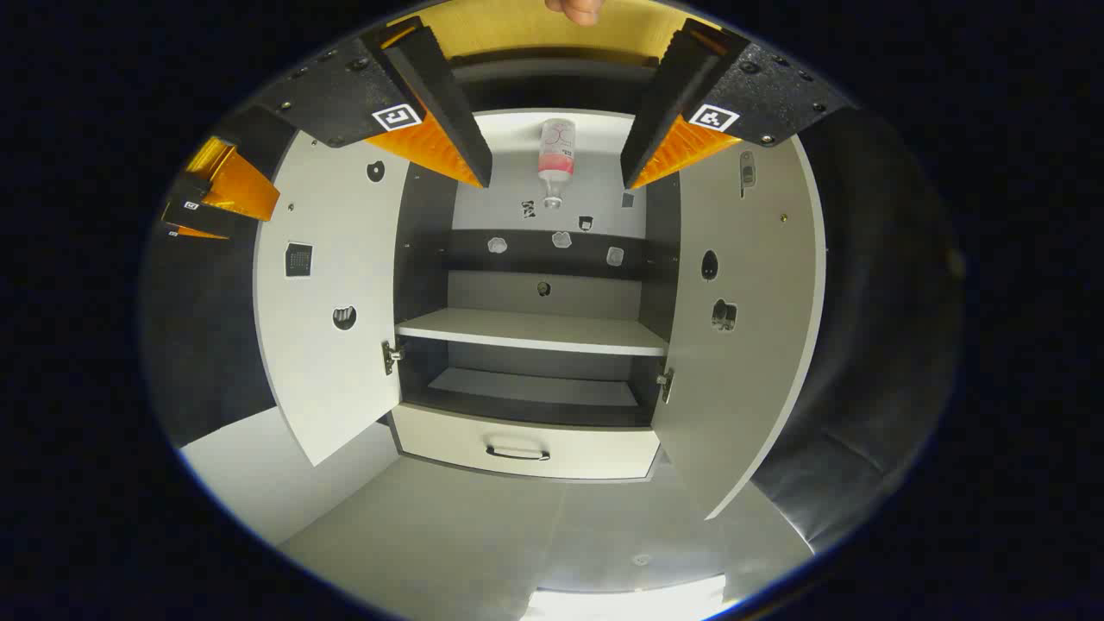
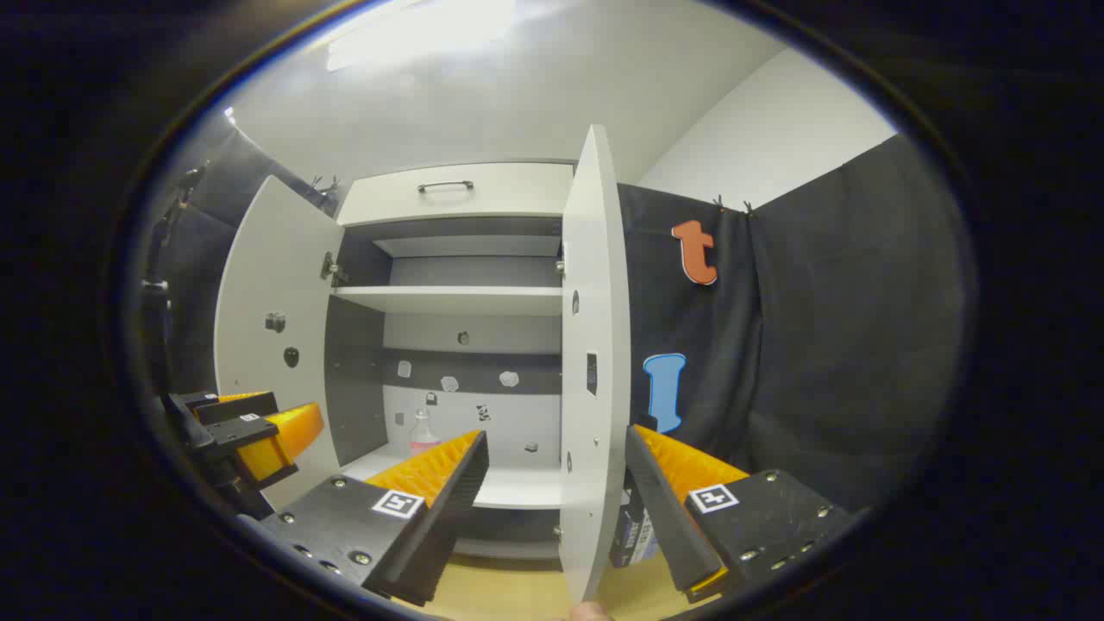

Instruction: Grasp the bottle in the cabinet with the left hand and place it on the coaster, then close the right door with the right hand and the left door with the left hand.

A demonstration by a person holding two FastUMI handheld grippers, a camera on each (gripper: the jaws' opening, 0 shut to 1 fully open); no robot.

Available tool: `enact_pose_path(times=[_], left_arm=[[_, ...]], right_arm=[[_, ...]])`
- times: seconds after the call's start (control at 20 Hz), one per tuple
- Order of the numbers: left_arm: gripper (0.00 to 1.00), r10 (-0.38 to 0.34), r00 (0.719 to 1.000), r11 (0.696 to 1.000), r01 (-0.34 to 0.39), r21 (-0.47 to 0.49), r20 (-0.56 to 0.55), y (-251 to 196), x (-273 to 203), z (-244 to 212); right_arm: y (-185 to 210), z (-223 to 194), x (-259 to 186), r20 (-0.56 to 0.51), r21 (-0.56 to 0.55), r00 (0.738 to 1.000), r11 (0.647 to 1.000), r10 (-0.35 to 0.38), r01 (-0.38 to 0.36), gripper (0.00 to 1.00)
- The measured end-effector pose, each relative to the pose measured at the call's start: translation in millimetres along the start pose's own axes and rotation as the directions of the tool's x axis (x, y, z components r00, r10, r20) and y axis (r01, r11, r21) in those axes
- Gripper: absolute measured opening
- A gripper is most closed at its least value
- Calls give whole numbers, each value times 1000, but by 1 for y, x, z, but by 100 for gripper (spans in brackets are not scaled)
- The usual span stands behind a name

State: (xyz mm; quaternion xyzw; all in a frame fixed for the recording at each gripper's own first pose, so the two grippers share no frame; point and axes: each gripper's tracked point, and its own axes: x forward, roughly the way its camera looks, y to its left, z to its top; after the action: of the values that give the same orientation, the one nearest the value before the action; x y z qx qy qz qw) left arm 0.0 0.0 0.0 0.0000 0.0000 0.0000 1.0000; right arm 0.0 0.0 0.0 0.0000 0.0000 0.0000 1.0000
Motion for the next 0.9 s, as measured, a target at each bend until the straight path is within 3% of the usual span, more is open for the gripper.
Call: enact_pose_path(times=[0.1, 0.9], left_arm=[[97, 3, 1000, 1000, -3, -3, -4, 1, -1, -1], [97, 4, 999, 1000, -3, 17, -47, -1, 18, -21]], right_arm=[[-1, 1, 0, 2, -8, 1000, 1000, 0, 0, 96], [-14, 7, -10, 15, -19, 1000, 1000, -8, 8, 93]])
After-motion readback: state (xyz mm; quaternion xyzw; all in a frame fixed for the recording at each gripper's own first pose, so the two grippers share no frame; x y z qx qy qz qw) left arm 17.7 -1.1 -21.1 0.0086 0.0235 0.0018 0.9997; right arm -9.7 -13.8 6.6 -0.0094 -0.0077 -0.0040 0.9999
